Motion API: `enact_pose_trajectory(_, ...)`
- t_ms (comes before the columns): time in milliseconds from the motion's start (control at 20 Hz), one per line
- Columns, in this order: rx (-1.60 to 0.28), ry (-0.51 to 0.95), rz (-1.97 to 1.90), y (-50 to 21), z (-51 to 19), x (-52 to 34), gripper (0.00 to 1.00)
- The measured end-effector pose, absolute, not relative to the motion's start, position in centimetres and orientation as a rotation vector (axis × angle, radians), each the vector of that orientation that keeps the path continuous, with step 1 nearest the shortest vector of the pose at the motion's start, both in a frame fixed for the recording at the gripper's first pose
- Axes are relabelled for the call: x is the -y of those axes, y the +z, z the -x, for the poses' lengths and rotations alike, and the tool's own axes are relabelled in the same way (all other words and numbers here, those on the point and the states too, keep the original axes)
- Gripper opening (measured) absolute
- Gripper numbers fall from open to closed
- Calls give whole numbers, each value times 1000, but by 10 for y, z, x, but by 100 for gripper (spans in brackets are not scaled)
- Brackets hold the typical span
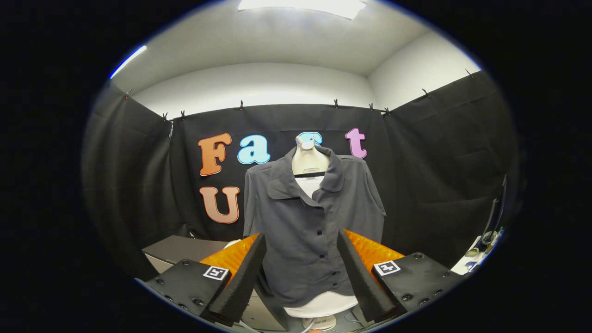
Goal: Iron the clothes twice with a garment steamer, once on the left side and once on the right side.
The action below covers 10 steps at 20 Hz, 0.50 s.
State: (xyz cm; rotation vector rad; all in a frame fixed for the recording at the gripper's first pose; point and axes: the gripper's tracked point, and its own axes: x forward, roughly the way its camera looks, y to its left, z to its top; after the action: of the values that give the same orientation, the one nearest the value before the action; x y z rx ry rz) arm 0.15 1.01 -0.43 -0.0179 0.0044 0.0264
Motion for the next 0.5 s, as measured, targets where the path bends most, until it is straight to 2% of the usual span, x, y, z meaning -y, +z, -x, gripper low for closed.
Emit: enact_pose_trajectory(500, -1, 25, 23, -3, -4, -16, 98)
